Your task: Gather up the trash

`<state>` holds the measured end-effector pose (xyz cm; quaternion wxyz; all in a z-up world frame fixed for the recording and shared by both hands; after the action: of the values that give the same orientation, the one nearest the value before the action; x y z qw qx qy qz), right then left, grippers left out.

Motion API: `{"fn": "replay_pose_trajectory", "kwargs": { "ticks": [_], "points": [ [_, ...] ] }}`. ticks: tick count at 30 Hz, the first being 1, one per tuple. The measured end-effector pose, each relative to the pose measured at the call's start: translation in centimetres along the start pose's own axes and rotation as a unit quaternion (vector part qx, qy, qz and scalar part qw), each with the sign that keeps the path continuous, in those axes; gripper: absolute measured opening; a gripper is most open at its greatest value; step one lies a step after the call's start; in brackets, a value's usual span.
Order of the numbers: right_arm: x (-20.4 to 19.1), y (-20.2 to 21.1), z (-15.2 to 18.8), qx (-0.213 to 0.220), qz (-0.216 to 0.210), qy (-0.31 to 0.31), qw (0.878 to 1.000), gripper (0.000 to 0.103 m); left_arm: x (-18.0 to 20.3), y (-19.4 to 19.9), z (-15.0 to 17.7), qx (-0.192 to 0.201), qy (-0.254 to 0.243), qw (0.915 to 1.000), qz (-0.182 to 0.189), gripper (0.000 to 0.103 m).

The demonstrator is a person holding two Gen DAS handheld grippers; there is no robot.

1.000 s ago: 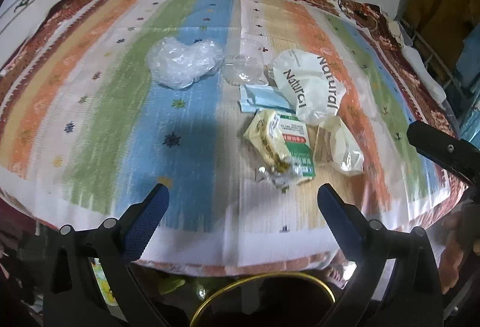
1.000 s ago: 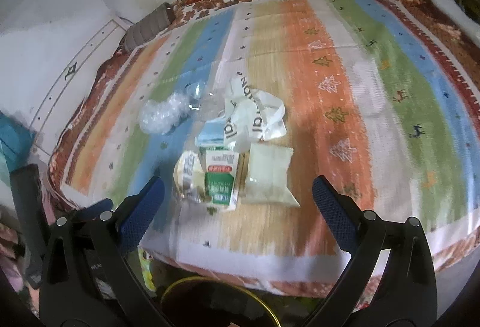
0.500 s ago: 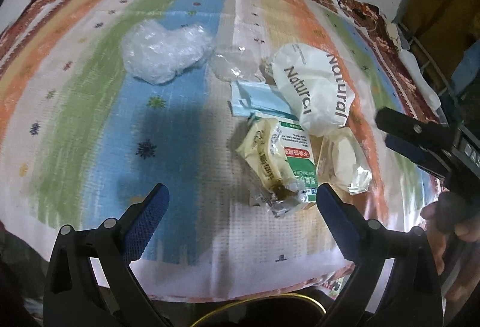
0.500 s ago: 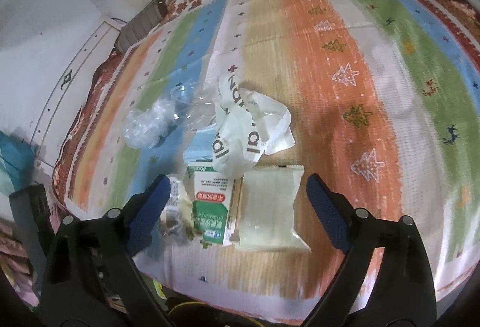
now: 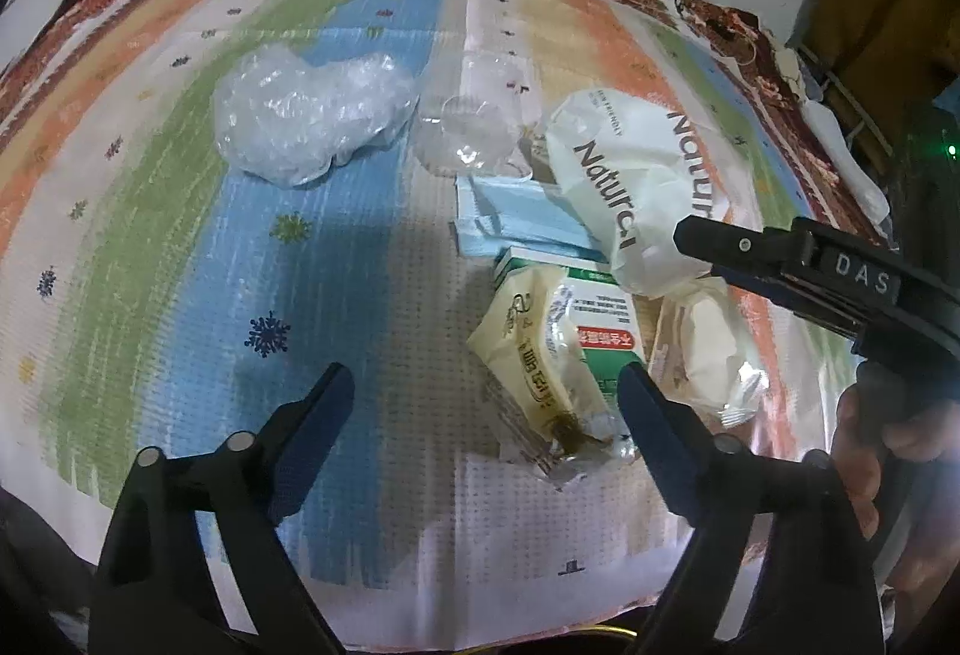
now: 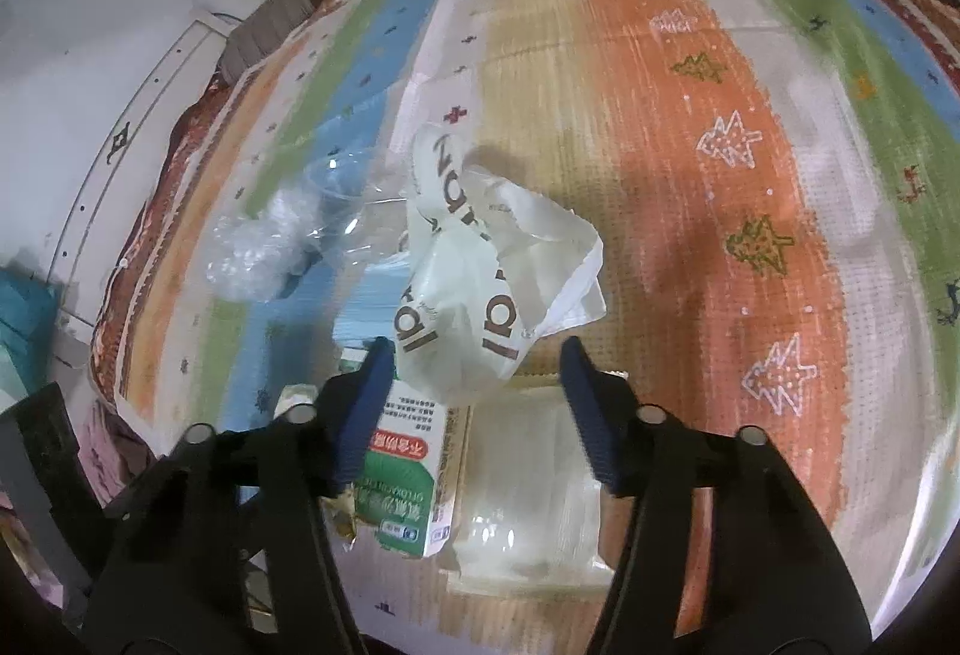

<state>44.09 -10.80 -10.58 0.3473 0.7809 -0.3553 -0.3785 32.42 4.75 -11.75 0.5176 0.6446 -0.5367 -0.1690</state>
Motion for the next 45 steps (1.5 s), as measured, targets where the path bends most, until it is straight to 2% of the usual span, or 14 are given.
{"fn": "replay_pose_trajectory", "kwargs": {
  "ticks": [1,3,6,8,9,11,13,16,22,32,39,43,45],
  "points": [
    [0.1,-0.2,-0.1,-0.003,0.003,0.001,1.0,0.044,0.0,-0.2,-0.1,-0.002,0.001,1.0,0.001,0.082],
    [0.4,-1.0,-0.3,-0.016,0.012,0.0,1.0,0.032,0.0,-0.4,-0.2,-0.004,0.004,1.0,0.005,0.078],
    [0.8,-1.7,-0.3,-0.025,0.005,-0.017,1.0,0.023,0.5,-0.7,-0.2,-0.012,0.0,0.9999,0.008,0.063],
    [0.6,-1.8,-0.4,-0.023,0.006,-0.01,1.0,0.016,1.1,-1.0,-0.2,-0.017,-0.009,0.9997,0.018,0.05],
    [0.4,-1.7,-0.4,-0.021,0.009,-0.003,1.0,0.015,1.5,-1.0,-0.1,-0.018,-0.016,0.9995,0.02,0.047],
    [0.2,-1.3,-0.5,-0.014,0.019,0.008,1.0,0.013,2.0,-0.9,0.0,-0.011,-0.032,0.9994,0.009,0.033],
    [0.3,-0.9,-0.6,-0.009,0.021,0.006,1.0,0.011,2.4,-0.6,0.0,-0.008,-0.035,0.9993,0.016,0.022],
    [0.2,-0.1,-0.8,0.0,0.026,0.007,1.0,0.009,2.7,-0.2,-0.2,-0.004,-0.034,0.9993,0.017,0.016],
    [-1.5,1.7,-1.4,0.025,0.041,0.05,0.998,0.006,2.5,1.0,-1.3,-0.001,-0.013,0.9996,0.026,0.015],
    [-5.1,6.5,-1.3,0.078,0.063,0.106,0.989,0.004,3.2,4.3,-2.3,0.021,0.002,0.9975,0.068,0.014],
    [-5.3,8.8,0.4,0.074,0.104,0.15,0.98,0.004,2.9,5.8,-2.1,0.018,0.029,0.9948,0.096,0.014],
    [-5.7,10.8,1.0,0.09,0.091,0.144,0.981,0.003,2.9,7.1,-2.1,0.022,0.031,0.9936,0.106,0.014],
    [-6.6,11.9,1.4,0.091,0.069,0.138,0.984,0.004,2.8,7.9,-2.1,0.024,0.034,0.9928,0.112,0.014]
  ]
}}
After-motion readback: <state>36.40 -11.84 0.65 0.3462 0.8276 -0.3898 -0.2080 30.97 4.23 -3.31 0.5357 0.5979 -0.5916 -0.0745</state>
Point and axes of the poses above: each gripper's, at about its wrist camera, not at the fingertips, and y roughly against the way its jaws point, x to its right, z to its underside, the point moved 3 cm from there along -y, roughly the way its jaws point, and after that the axes turned 10 degrees about y, right-handed, at the moved point
